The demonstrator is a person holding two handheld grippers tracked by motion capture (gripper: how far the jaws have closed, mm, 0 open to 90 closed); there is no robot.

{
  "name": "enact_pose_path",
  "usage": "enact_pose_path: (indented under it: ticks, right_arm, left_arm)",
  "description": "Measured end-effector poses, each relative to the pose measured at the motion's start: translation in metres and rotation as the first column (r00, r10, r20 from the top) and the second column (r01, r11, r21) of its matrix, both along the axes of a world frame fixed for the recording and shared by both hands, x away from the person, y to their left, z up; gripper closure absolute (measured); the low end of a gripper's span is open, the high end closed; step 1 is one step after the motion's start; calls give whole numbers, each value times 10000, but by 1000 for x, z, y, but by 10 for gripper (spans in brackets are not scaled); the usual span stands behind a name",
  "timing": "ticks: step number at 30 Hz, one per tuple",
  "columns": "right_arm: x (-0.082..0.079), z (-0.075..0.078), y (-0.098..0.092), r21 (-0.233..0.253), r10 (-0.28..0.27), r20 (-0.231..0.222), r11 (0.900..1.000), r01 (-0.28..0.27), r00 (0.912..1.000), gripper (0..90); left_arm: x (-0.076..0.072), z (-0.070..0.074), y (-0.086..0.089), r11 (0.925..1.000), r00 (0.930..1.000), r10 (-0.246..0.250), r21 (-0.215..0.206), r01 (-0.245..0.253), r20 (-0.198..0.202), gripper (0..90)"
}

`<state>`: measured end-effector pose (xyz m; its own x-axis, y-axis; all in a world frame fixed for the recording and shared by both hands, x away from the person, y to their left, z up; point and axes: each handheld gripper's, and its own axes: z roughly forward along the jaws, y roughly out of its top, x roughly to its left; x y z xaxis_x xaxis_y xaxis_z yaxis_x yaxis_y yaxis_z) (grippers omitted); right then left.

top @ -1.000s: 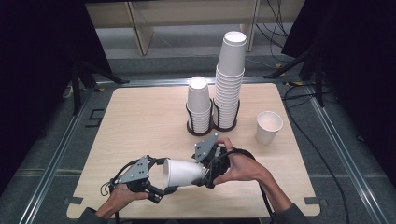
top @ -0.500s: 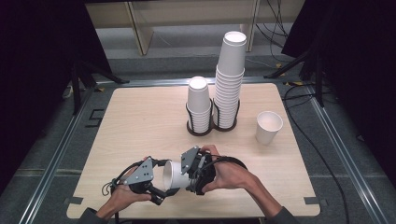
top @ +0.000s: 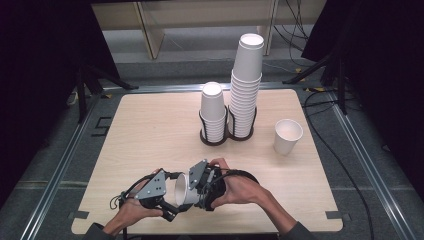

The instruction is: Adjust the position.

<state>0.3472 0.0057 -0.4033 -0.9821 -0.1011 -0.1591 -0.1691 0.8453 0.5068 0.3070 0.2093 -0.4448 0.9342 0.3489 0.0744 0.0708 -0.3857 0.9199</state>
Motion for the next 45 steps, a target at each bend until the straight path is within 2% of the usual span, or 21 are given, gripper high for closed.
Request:
enact_pose_path:
  ticks: [3, 4, 10, 13, 14, 16, 17, 19, 22, 24, 26, 28, 33, 34, 38, 40, 41, 42, 43, 44, 45]
  right_arm:
    - [1, 0, -1, 113, 31, 64, 9999, -32, 10000, 192]
    - [1, 0, -2, 158, 47, 33, 9999, -48, 10000, 193]
    - [5, -2, -12, 956, -42, -919, 9953, 130, 9958, 198]
    - [6, -2, -15, 1026, -51, -926, 9946, 147, 9957, 199]
    - [6, -2, -17, 1069, -29, -972, 9942, 133, 9953, 199]
    - [8, -3, -20, 1078, -117, -939, 9939, 219, 9955, 199]
    - [9, -3, -22, 1075, -256, -981, 9936, 362, 9948, 198]
    - [13, -4, -28, 1157, -523, -960, 9913, 633, 9940, 198]
    - [19, -2, -39, 1718, -1000, -1159, 9779, 1191, 9882, 195]
    - [25, -2, -47, 2125, -1511, -1095, 9620, 1716, 9824, 194]
    - [28, -2, -54, 2545, -2134, -1120, 9379, 2356, 9705, 192]
    - [33, -3, -63, 3256, -2555, -1196, 9028, 2810, 9594, 191]
    - [38, -6, -82, 4227, -3585, -1149, 8263, 3722, 9264, 191]
    - [39, -6, -85, 4371, -3667, -1118, 8165, 3771, 9236, 191]
    - [40, -9, -95, 4955, -4123, -1397, 7580, 4241, 9003, 192]
    - [40, -11, -99, 5087, -4335, -1417, 7393, 4412, 8899, 192]
    - [40, -13, -102, 5253, -4468, -1510, 7194, 4545, 8818, 192]
    - [40, -14, -105, 5327, -4493, -1664, 7081, 4635, 8777, 192]
    - [40, -15, -107, 5515, -4619, -1752, 6855, 4753, 8695, 192]
    - [40, -16, -111, 5634, -4669, -1547, 6822, 4660, 8707, 192]
    - [39, -16, -113, 5726, -4705, -1705, 6677, 4756, 8658, 192]
  left_arm:
    - [0, -2, 0, 9996, 10000, 64, -271, -63, 19, 45]
    - [0, -3, -1, 9986, 10000, 19, -531, -15, 67, 41]
    - [0, -2, 0, 9943, 9997, 219, -1038, -228, -97, 52]
    - [0, -2, 0, 9933, 9999, 114, -1147, -128, -120, 55]
    - [-1, -1, 1, 9947, 9997, 213, -999, -225, -128, 55]
    - [0, 0, 3, 9935, 9994, 330, -1085, -342, -131, 59]
    - [1, 0, 4, 9893, 9993, 345, -1410, -361, -134, 61]
    - [1, 2, 9, 9884, 9989, 437, -1452, -453, -138, 133]
    - [2, 3, 12, 9809, 9978, 654, -1830, -653, -57, 145]
    - [3, 4, 13, 9717, 9966, 813, -2219, -813, -88, 146]
    - [3, 5, 16, 9707, 9941, 1076, -2149, -1075, -113, 146]
    - [4, 5, 18, 9686, 9922, 1235, -2157, -1236, -140, 146]
    - [6, 4, 21, 9589, 9845, 1737, -2235, -1746, -238, 146]
    - [6, 4, 21, 9546, 9822, 1858, -2319, -1870, -272, 146]
    - [9, 1, 23, 9488, 9750, 2181, -2247, -2220, -423, 146]
    - [10, 2, 25, 9458, 9693, 2413, -2119, -2459, -481, 146]
    - [10, 2, 25, 9435, 9673, 2480, -2131, -2537, -538, 146]
    - [11, 1, 26, 9413, 9652, 2547, -2133, -2615, -594, 146]
    - [11, 1, 27, 9383, 9629, 2612, -2162, -2699, -683, 146]
    - [12, 1, 28, 9377, 9623, 2624, -2164, -2717, -712, 146]
    - [12, 0, 28, 9368, 9607, 2669, -2135, -2771, -756, 146]
